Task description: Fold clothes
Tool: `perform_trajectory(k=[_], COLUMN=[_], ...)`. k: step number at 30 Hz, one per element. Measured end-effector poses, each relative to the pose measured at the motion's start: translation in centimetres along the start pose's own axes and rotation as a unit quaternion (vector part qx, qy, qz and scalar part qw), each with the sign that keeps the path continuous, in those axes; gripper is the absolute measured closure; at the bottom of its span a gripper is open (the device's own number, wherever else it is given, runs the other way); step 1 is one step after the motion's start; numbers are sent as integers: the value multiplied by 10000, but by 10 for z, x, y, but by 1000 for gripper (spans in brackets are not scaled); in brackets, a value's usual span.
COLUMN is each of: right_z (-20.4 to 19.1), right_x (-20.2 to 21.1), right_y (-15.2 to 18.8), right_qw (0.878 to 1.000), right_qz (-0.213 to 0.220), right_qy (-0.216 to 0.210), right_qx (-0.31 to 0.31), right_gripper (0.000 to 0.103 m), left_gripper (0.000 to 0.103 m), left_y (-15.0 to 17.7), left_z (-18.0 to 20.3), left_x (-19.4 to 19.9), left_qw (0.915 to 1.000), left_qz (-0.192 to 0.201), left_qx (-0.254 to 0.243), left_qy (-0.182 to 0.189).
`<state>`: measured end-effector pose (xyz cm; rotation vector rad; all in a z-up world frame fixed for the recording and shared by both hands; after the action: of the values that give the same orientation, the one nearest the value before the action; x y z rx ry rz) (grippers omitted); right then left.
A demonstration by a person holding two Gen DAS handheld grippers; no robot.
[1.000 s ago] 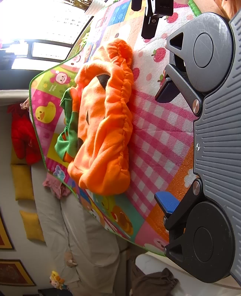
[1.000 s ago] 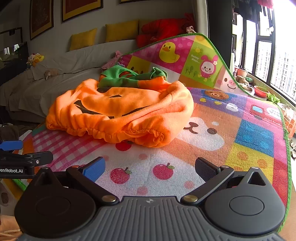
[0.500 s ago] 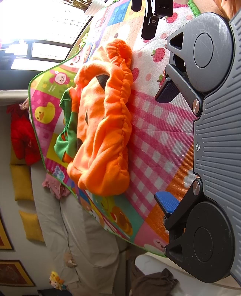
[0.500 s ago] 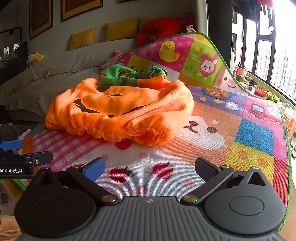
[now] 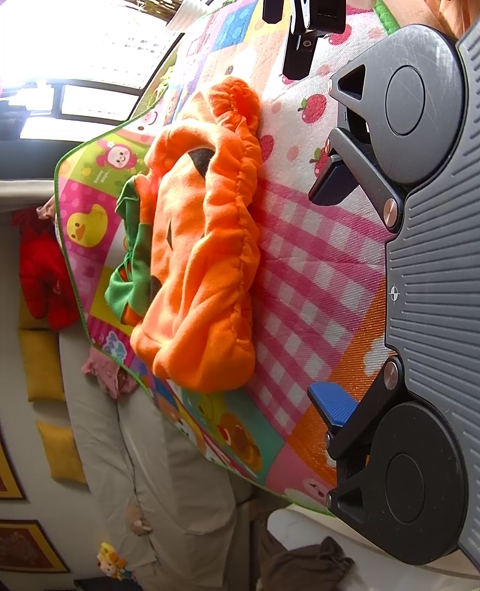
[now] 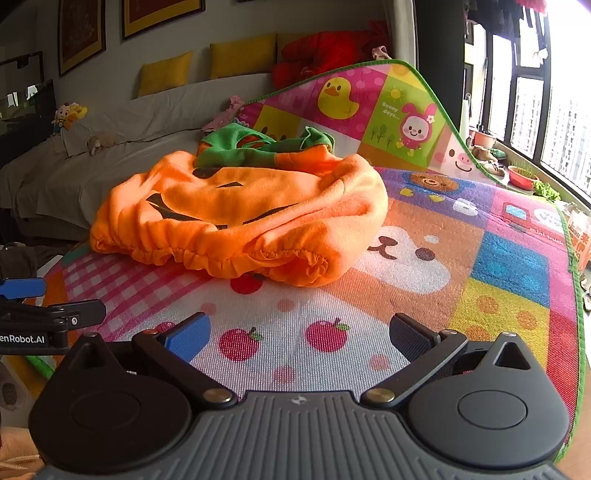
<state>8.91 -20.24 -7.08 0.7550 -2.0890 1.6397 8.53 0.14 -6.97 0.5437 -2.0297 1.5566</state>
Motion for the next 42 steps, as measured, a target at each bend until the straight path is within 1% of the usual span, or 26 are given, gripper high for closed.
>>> perform_trajectory(k=[5, 9, 11, 13, 16, 19, 21, 24, 26, 29, 31, 33, 36, 38, 40, 42], right_z=[2, 5, 5, 1, -7, -18, -27, -35, -30, -15, 0, 15, 38, 53, 69, 87], right_x=[-3, -10, -16, -20, -26, -39, -53, -77, -88, -90, -91, -97, -104, -107, -97, -77], right_y=[-2, -5, -5, -9, -14, -18, -20, -24, -36, -66, -85, -94, -104, -110, -123, -133], right_qw=[10000, 9998, 9991, 9984, 9949, 9873, 9798, 9620, 9541, 9582, 9608, 9555, 9459, 9394, 9364, 9383], right_qz=[6, 74, -10, 50, 114, 187, 290, 459, 689, 997, 1137, 1214, 1276, 1321, 1462, 1514], right_qy=[1, 60, 167, 165, 271, 407, 497, 851, 1158, 1341, 1460, 1705, 2048, 2261, 2429, 2508], right_qx=[38, 198, 388, 540, 962, 1522, 1914, 2554, 2676, 2322, 2066, 2080, 2168, 2212, 2069, 1836], right_gripper=[0, 0, 0, 0, 0, 0, 0, 0, 0, 0, 0, 0, 0, 0, 0, 0], left_gripper=[0, 0, 0, 0, 0, 0, 0, 0, 0, 0, 0, 0, 0, 0, 0, 0], left_y=[0, -2, -4, -7, -12, -21, -26, -33, -37, -42, -46, -52, -65, -77, -92, -106], left_z=[-1, -5, -8, -11, -17, -21, -22, -25, -27, -36, -44, -56, -74, -82, -82, -73], left_x=[-3, -9, -11, -16, -23, -30, -35, -44, -50, -60, -71, -84, -103, -107, -102, -89], left_qw=[10000, 10000, 10000, 9999, 9998, 9995, 9992, 9983, 9976, 9964, 9950, 9922, 9851, 9850, 9880, 9892], left_qz=[-18, -45, -37, -42, -55, -46, -41, -50, -66, -109, -140, -154, -174, -138, 3, 209], left_qx=[-21, -46, -68, -107, -170, -274, -375, -522, -603, -694, -760, -838, -1017, -980, -854, -895], left_qy=[34, 12, 11, -7, -42, -120, -166, -258, -335, -475, -640, -908, -1374, -1415, -1287, -1141])
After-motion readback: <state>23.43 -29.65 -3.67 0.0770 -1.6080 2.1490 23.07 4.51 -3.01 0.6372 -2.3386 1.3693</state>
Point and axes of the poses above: each gripper's, at about its wrist camera, not at the fingertips, and x roughly against the way its jaws point, z to its right, y to its underside, the point moved 10 cm from there along -x, roughly the way its jaws point, and after that the axes turned 14 degrees about -x, right-handed, at the moved point
